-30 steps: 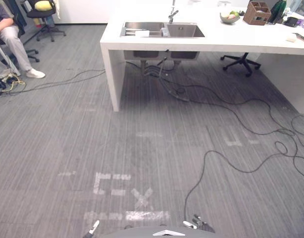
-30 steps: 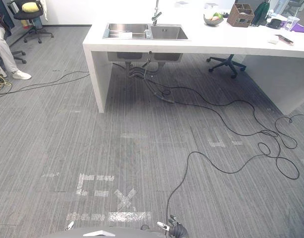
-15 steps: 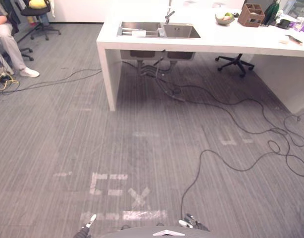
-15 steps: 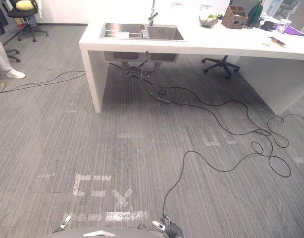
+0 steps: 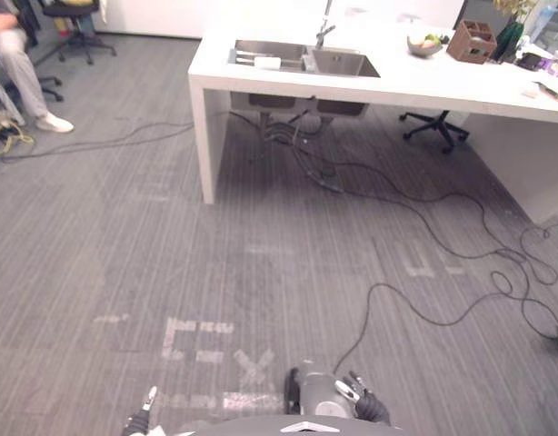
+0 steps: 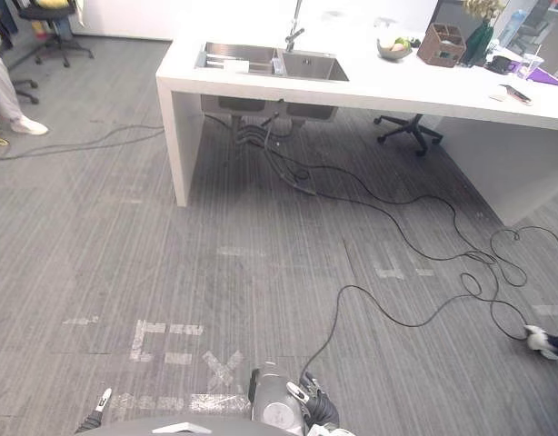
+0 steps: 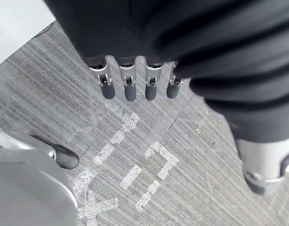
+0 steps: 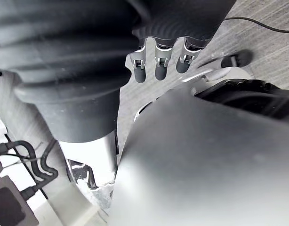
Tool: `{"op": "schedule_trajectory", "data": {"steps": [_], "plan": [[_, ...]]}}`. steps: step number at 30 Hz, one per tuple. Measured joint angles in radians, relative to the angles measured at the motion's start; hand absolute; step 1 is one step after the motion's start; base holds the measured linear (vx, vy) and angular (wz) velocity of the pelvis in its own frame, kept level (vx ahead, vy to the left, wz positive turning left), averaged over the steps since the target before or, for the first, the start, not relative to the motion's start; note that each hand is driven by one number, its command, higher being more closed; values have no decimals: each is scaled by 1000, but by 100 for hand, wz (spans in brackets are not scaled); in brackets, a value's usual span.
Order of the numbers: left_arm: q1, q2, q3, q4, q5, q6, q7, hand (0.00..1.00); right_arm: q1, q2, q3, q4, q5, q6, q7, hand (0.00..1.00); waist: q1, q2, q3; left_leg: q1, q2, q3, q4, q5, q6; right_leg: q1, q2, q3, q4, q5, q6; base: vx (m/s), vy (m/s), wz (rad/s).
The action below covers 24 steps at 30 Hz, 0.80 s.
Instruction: Walk over to the sink, pick up the cup, carry it to the dishwasher, place the cup inside the dishwasher, then close the dishwasher door
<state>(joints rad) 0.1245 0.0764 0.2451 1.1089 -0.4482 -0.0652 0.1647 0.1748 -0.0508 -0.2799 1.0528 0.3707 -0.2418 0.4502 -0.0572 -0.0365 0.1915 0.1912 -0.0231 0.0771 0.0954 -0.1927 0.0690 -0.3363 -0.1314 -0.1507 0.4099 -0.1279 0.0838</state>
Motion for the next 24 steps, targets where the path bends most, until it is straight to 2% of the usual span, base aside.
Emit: {"op": "schedule_trajectory", "data": {"steps": [1,2,3,4,5,6,7,8,9,10,11,12,13,14,15,16,17,18,19,20,21,22,23,24], "plan": [[-14,-7,11,0,0,6,3,0,19,2,0,-21,7,0,4,0,1,9,5,-2,16,-1,42,-41,-7,2,14,4,-132,43,5,393,-86,-6],[-23,-14,24,-1,0,7,3,0,27,3,-2,-29,13,0,9,0,1,13,8,-2,23,-2,67,-67,-15,2,18,5,-174,59,5,404,-129,1],[-43,-33,38,-2,1,11,2,0,43,3,-3,-53,17,1,20,0,0,21,15,4,36,-10,121,-121,-35,3,21,6,-216,76,4,522,-214,18],[-59,-54,56,-8,8,14,0,0,60,10,-5,-65,16,4,29,0,-2,25,19,18,49,-23,171,-181,-52,8,23,10,-206,80,-6,444,-189,27],[-62,-57,69,-16,17,17,-5,0,69,15,-7,-68,16,7,30,0,-3,26,19,36,57,-28,184,-208,-60,14,25,12,-191,78,-12,653,-307,39],[-60,-67,80,-29,21,18,-15,0,97,28,-16,-81,19,12,35,0,-2,31,17,91,79,-37,186,-255,-83,39,35,19,-157,96,-42,512,-237,40],[-59,-87,95,-29,21,18,-21,0,117,22,-19,-95,18,20,45,0,-10,57,13,121,113,-48,183,-270,-101,34,52,10,-88,132,-51,786,-350,47],[-54,-94,108,-31,32,17,-29,0,121,23,-23,-95,20,24,45,0,-14,57,6,128,125,-50,209,-262,-107,18,54,5,-13,135,-56,678,-326,41],[-58,-99,107,-37,43,18,-38,0,118,17,-35,-96,19,33,56,0,-18,60,3,122,141,-51,260,-251,-106,5,59,-3,66,98,-72,670,-339,27],[-61,-113,110,-41,62,21,-48,0,115,1,-53,-95,16,48,68,0,-21,84,-11,93,168,-52,347,-221,-108,0,70,-24,125,27,-83,660,-346,12],[-57,-116,116,-39,67,22,-51,0,114,-4,-64,-93,15,54,70,0,-26,94,-18,73,179,-55,396,-193,-109,4,77,-30,140,-3,-90,663,-302,4],[-54,-126,135,-36,82,23,-60,0,110,-9,-91,-91,15,59,71,0,-33,113,-32,22,195,-71,513,-104,-124,30,93,-41,141,-47,-107,670,-289,-1],[-55,-132,152,-36,102,22,-64,0,106,-15,-97,-91,14,64,72,0,-35,121,-35,-49,213,-77,665,55,-155,84,113,-40,102,-75,-124,657,-264,-1],[-56,-133,159,-37,110,18,-64,0,104,-21,-95,-92,14,66,75,0,-35,119,-32,-94,230,-73,752,138,-171,124,130,-39,67,-80,-131,510,-196,0],[-60,-134,180,-40,131,6,-64,0,90,-26,-93,-87,13,68,74,0,-33,120,-28,-187,265,-53,954,106,-149,222,164,-38,-14,-84,-145,771,-245,-2],[-59,-125,189,-45,161,-12,-62,0,85,-26,-81,-67,13,70,74,0,-25,102,-15,-257,272,-45,1091,40,-135,340,181,-36,-99,-79,-154,653,-179,-5],[-57,-118,185,-49,180,-23,-59,0,74,-26,-73,-53,13,70,74,0,-18,90,-9,-290,263,-40,1117,11,-135,396,183,-30,-135,-76,-156,755,-179,-28],[-58,-113,172,-70,210,-42,-55,0,49,-26,-53,-45,15,69,75,0,1,72,-5,-368,237,-24,1103,-38,-132,476,183,-5,-194,-76,-157,553,-86,-54],[-56,-115,140,-98,238,-76,-38,0,26,-27,-38,-55,16,61,80,0,20,71,-6,-456,217,-8,1023,-74,-129,524,181,19,-241,-76,-156,524,-48,-66],[-56,-115,119,-115,260,-94,-22,0,10,-26,-37,-60,17,53,87,0,27,70,-3,-491,211,10,959,-88,-120,543,178,35,-258,-79,-151,505,39,-78],[-56,-113,61,-167,316,-127,25,0,-9,-25,-24,-80,18,45,95,0,40,61,2,-545,190,55,783,-89,-116,571,156,64,-270,-98,-123,520,113,-71],[-54,-113,-20,-248,433,-180,96,0,-10,-28,5,-107,20,37,97,0,51,54,9,-560,162,91,559,-37,-108,596,131,89,-265,-133,-103,521,146,-64],[-50,-111,-72,-306,481,-200,126,0,-10,-37,11,-117,21,35,100,0,55,59,8,-550,142,90,404,21,-116,605,128,103,-258,-154,-91,507,179,-60],[-42,-105,-184,-437,555,-229,171,0,-13,-48,29,-120,22,31,104,0,71,90,12,-499,131,64,207,256,-101,639,142,155,-252,-202,-79,583,298,-41]]}}
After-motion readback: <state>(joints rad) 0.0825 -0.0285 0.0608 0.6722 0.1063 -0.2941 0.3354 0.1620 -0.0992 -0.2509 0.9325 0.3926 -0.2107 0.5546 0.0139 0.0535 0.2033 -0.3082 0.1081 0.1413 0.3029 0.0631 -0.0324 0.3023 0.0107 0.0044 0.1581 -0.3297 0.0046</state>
